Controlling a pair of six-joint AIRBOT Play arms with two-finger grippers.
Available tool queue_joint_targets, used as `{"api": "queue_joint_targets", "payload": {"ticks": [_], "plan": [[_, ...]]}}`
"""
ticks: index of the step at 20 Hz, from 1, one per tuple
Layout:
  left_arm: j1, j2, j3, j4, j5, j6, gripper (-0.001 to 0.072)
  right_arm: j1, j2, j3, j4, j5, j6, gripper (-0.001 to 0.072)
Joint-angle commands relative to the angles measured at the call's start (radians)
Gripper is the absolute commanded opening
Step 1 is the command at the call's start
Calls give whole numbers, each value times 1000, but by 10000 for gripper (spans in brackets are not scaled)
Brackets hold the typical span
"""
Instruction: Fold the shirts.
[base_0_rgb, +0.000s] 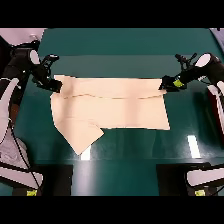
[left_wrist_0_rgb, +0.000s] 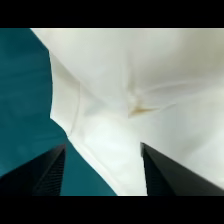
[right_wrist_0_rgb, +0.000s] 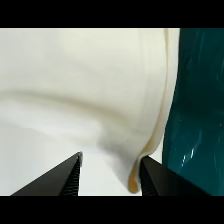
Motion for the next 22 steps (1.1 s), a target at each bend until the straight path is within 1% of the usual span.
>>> {"api": "queue_joint_targets", "payload": {"ticks": [1,3,5,8,11,14,17,20,22], "plan": [[38,58,-17,6,-82,-67,483,-12,6,68,2,130,-25,420],[85,184,-135,-107,-51,-74,484,-23,18,111,2,189,-39,419],[111,345,-336,-213,16,-78,484,-24,45,113,0,176,-43,419],[109,592,-659,-263,112,-174,484,-24,80,112,1,140,-45,419],[109,766,-906,-400,158,-222,484,-24,94,113,1,135,-45,419],[109,805,-1041,-481,160,-229,484,-24,94,111,1,137,-45,419],[109,805,-1101,-554,218,-229,484,-24,94,111,2,149,-45,419],[109,805,-1139,-554,230,-233,484,-24,94,112,1,156,-45,419],[109,805,-1173,-554,252,-253,484,-24,94,112,1,155,-45,419]]}}
